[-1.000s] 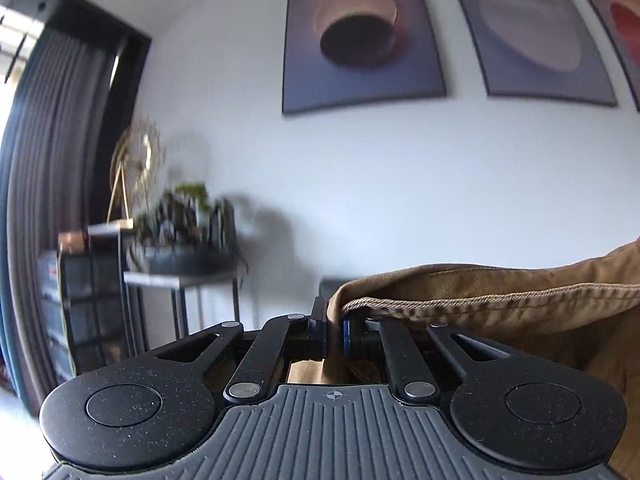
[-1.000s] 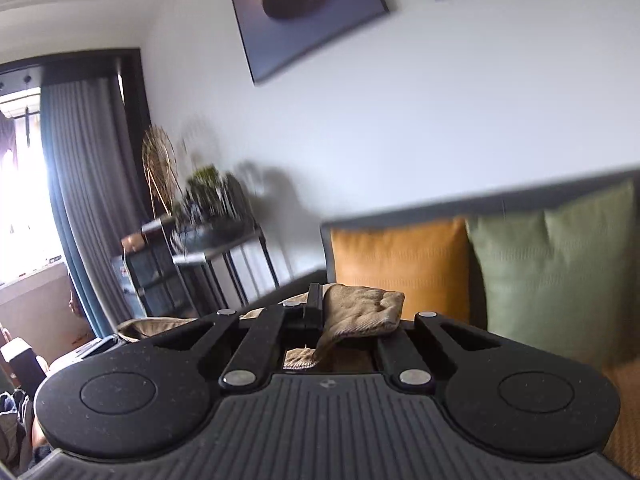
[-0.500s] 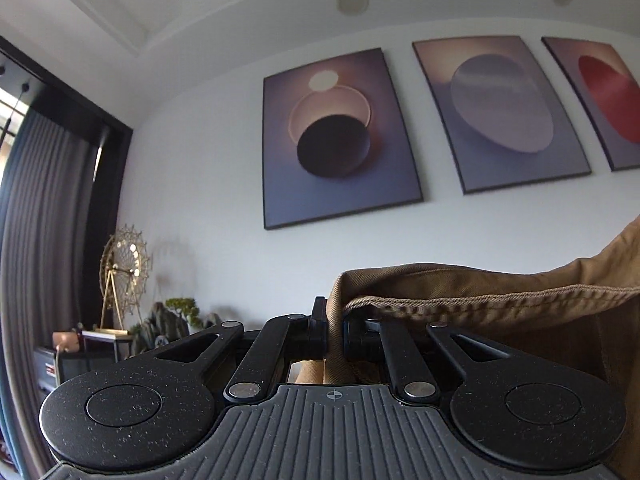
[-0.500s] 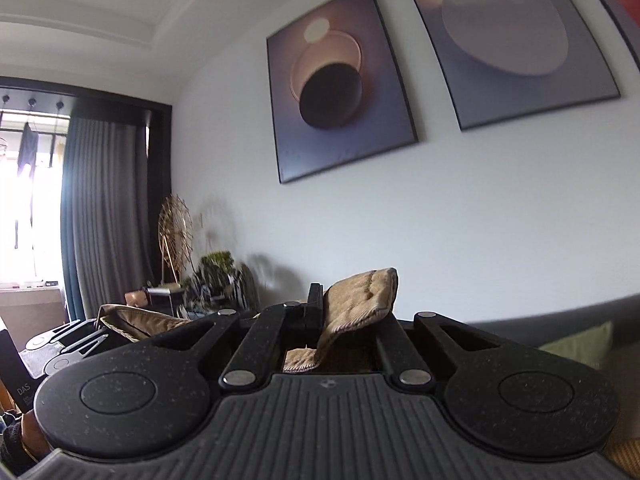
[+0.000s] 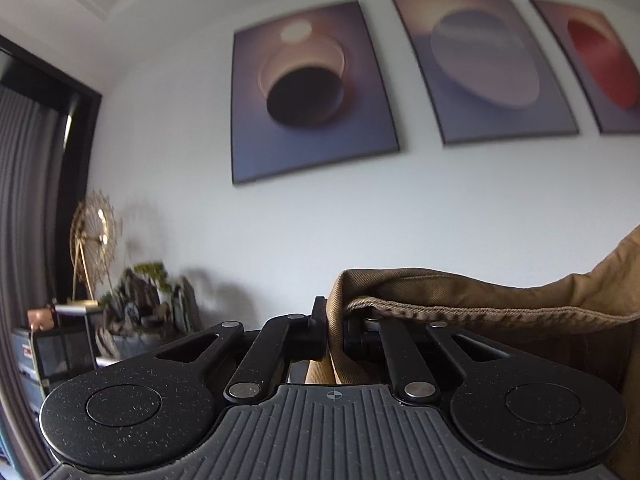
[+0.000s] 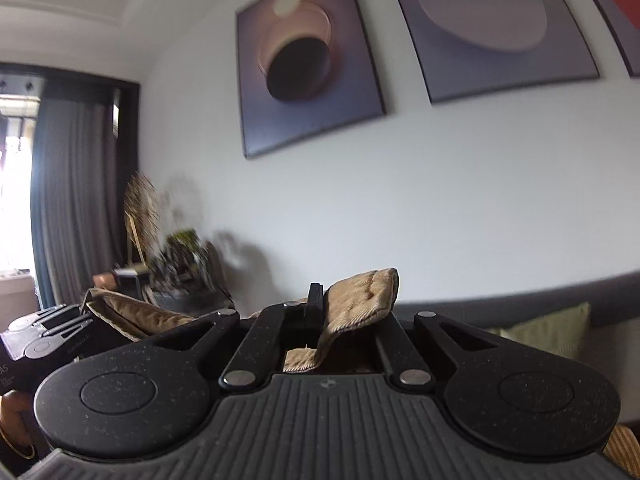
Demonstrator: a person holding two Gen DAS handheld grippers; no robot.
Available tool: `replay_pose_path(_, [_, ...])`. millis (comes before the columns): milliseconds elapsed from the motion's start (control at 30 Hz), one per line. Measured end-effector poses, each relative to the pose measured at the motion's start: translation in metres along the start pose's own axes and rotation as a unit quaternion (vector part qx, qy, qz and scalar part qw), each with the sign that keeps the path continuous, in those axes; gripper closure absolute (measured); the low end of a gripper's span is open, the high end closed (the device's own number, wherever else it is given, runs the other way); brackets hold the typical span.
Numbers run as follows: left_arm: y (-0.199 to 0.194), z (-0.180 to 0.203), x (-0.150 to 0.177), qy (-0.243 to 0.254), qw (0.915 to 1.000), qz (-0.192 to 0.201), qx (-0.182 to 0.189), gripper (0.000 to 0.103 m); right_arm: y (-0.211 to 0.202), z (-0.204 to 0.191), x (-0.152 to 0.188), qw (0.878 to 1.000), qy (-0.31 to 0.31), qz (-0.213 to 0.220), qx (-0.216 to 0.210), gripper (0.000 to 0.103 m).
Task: Fold clothes
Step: 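Lift the jacket high with both tools, right tool holding the cuff, left the hem, then lower the jacket onto the sofa seat and open both tools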
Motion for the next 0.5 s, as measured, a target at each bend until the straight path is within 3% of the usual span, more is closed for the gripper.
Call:
replay_pose_path(233, [0.14, 0.046, 0.135, 0.03, 0.9944, -0.098, -0.026, 0.099, 0.131, 0.073, 0.108, 0.995, 0.01, -0.077, 0.062, 0.1])
replay_pose_path(300, [0.173, 0.06, 0.19, 0.044, 0.9884, -0.143, -0.027, 0.091, 0.172, 0.101, 0.154, 0.991, 0.024, -0.103, 0.083, 0.099])
replay_pose_path(333, [0.189, 0.067, 0.218, 0.052, 0.9842, -0.167, -0.027, 0.081, 0.191, 0.116, 0.181, 0.987, 0.033, -0.121, 0.095, 0.099])
replay_pose_path(367, [0.2, 0.072, 0.248, 0.058, 0.978, -0.199, -0.024, 0.071, 0.207, 0.13, 0.21, 0.983, 0.046, -0.142, 0.107, 0.094])
replay_pose_path(433, [0.213, 0.078, 0.304, 0.064, 0.9622, -0.265, -0.007, 0.064, 0.229, 0.154, 0.269, 0.97, 0.077, -0.193, 0.13, 0.062])
replay_pose_path(467, [0.213, 0.079, 0.328, 0.062, 0.9544, -0.292, 0.007, 0.064, 0.234, 0.162, 0.297, 0.962, 0.091, -0.217, 0.139, 0.041])
replay_pose_path(500, [0.211, 0.078, 0.347, 0.062, 0.949, -0.308, 0.021, 0.065, 0.234, 0.169, 0.322, 0.955, 0.101, -0.237, 0.146, 0.039])
Point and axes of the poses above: each gripper's, at about its wrist camera, not at the fingertips, and y roughly the way its jaws point, z to its right, x to its underside, the point moved 3 cm from there along y, roughly the way its jaws point, and after that the axes turned 13 degrees about z, right-handed, at the moved point
